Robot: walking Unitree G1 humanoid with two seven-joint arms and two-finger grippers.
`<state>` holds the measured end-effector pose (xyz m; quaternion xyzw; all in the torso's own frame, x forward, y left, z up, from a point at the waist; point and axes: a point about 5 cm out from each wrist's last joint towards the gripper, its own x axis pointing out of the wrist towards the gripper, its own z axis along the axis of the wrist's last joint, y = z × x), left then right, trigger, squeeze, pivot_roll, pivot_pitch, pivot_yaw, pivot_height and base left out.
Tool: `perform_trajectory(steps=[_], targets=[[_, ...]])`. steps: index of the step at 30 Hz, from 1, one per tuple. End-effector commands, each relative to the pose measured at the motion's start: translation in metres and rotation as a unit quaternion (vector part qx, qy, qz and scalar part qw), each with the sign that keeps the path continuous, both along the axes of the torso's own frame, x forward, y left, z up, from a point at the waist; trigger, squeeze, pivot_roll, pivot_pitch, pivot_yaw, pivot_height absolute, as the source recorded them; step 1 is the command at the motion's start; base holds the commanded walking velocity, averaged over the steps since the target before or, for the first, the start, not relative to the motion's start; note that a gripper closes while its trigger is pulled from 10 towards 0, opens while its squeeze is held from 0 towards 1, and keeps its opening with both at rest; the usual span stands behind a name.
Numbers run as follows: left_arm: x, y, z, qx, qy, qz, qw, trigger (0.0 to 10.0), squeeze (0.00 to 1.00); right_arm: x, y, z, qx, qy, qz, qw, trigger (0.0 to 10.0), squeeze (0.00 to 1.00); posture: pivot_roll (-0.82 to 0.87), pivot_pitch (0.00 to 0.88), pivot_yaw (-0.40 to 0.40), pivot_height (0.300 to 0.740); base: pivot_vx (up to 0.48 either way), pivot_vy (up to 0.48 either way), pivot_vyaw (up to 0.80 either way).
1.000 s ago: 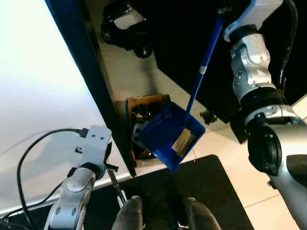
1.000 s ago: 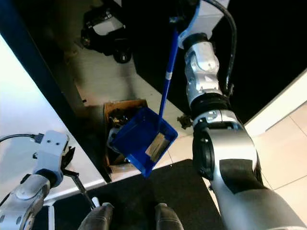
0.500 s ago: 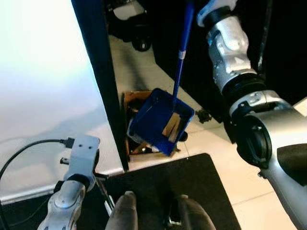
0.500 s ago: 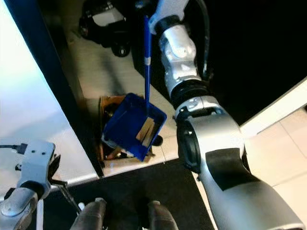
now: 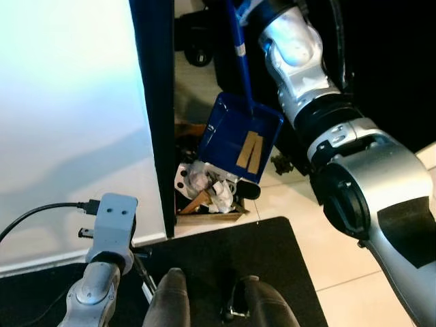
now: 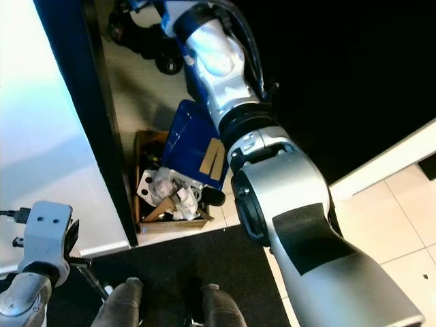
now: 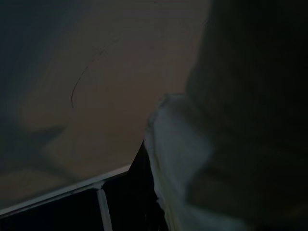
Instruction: Sweep floor
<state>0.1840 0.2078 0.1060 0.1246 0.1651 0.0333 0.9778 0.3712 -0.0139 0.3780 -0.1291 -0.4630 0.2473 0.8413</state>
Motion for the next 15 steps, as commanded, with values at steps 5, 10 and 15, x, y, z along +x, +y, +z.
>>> perform_trajectory(steps=[5, 10, 15], targets=[[-0.003, -0.009, -0.004, -0.020, 0.011, -0.002, 1.000, 10.0, 0.00, -0.019, 0.015, 0.014, -0.034, -0.106, 0.005, 0.994, 10.0, 0.00, 0.39, 0.175, -0.213, 0.740, 0.000, 0.000, 0.00], [-0.002, -0.011, -0.004, -0.021, 0.009, -0.003, 1.000, 10.0, 0.00, -0.023, 0.018, 0.014, -0.034, -0.134, -0.003, 0.990, 10.0, 0.00, 0.40, 0.175, -0.214, 0.740, 0.000, 0.000, 0.00], [-0.003, -0.010, -0.004, -0.022, 0.009, -0.002, 1.000, 10.0, 0.00, -0.025, 0.017, 0.015, -0.037, -0.153, -0.018, 0.987, 10.0, 0.00, 0.39, 0.175, -0.210, 0.740, 0.000, 0.000, 0.00]])
